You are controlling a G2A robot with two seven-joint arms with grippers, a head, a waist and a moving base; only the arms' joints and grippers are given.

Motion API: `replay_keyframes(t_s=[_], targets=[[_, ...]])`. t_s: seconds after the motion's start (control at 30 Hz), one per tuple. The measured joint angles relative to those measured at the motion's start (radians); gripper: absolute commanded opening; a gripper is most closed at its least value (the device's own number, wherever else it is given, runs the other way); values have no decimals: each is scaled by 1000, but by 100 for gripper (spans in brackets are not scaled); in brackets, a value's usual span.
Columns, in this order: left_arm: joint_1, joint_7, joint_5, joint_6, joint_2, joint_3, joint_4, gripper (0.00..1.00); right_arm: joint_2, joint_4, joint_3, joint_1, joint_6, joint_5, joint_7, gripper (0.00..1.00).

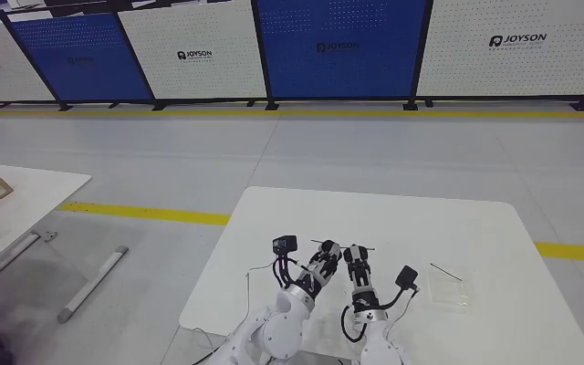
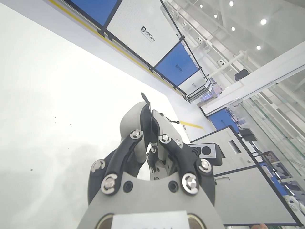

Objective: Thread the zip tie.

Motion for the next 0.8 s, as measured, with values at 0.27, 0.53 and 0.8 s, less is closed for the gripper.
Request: replay_keyframes(t_s=[0.27,0.53,0.8], targets=[[-3,18,14,12,-1,5,0,39,0,-5,-4,-2,10,-18,-24,0],[-7,37,5,10,-4,7,4,21,2,-11,-2,-6,14,-24,-31,0],[-14,41,17,12,-5,12,7,0,4,-13,3,-9,7,-12,-28,0]])
